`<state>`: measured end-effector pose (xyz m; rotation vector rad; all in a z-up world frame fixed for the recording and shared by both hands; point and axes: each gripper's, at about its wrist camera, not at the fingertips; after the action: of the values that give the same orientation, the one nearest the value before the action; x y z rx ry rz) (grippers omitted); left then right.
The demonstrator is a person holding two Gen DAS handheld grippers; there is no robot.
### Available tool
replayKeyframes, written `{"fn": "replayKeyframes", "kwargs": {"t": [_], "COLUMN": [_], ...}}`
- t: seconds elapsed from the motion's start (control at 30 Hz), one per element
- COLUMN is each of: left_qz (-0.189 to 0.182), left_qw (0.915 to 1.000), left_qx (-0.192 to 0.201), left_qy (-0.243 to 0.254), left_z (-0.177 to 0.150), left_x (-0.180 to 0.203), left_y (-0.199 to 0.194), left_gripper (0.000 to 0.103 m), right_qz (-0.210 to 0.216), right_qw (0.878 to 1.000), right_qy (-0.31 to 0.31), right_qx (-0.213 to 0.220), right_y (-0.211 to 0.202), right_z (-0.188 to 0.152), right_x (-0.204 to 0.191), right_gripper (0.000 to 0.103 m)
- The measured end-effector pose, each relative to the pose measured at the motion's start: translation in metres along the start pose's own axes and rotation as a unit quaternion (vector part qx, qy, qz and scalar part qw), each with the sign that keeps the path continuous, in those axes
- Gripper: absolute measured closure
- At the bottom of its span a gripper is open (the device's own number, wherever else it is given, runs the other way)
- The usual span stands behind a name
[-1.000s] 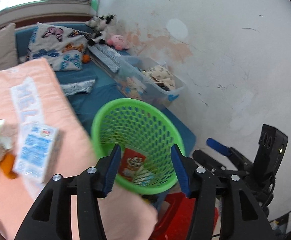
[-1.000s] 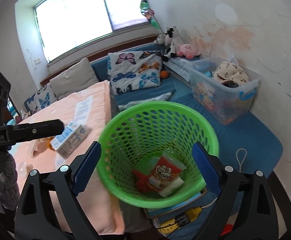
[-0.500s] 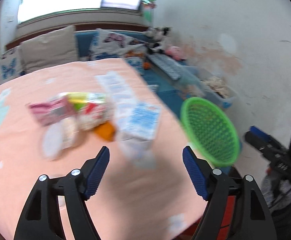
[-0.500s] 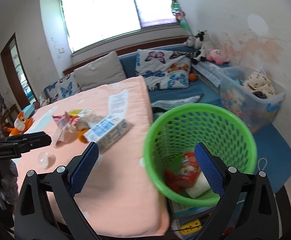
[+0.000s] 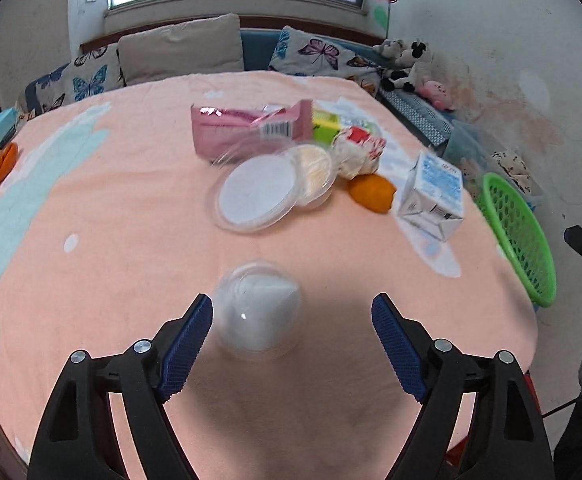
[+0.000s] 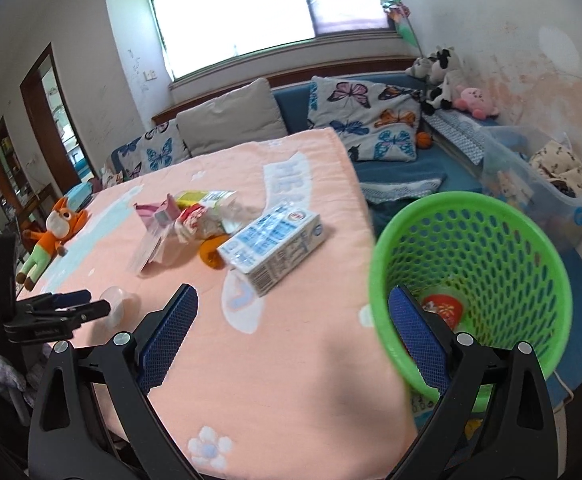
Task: Collect trash
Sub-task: 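Grasp the milk carton with the right gripper while the left gripper grasps the clear plastic lid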
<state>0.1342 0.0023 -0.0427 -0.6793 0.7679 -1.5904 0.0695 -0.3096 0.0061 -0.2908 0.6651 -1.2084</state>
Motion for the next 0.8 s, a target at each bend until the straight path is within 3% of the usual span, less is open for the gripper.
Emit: {"fn": "replayKeyframes", "kwargs": {"t": [0.3,0.6,0.8], "left_qz": [0.011,0.008,0.011], "left_qw": [0.9998,0.9997,0.9998], "left_qx": [-0.013,-0.022,-0.018], "left_qy": [-0.003,-0.007,-0.004], "left_z": [-0.008,-0.010,-0.008], "left_x": [-0.005,-0.009,-0.012], "left_y": [0.020,0.033,0.034], "left_gripper": [0.024,0.037,0.045], "right_qz": [0.007,0.024,0.011], "right_qw": [0.999,0.996,0.991], "right_qy": [0.018,0.065,0.102], "right_qx": [-0.027,-0.061,-0.088], "right_y": [0.029,0.074,0.108], "right_z": [0.004,0.029,0.049], "right_x": [0.001,0.005,0.012], "right_gripper": [0.007,0.007,0.007]}}
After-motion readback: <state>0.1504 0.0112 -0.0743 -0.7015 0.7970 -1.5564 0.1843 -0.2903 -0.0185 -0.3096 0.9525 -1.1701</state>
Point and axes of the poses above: each gripper's, at about its wrist camera, not at the fingertips, and y roughly the way its jaws point, x to its right, z to its top, and after that the axes turned 9 degrees about z, right-handed
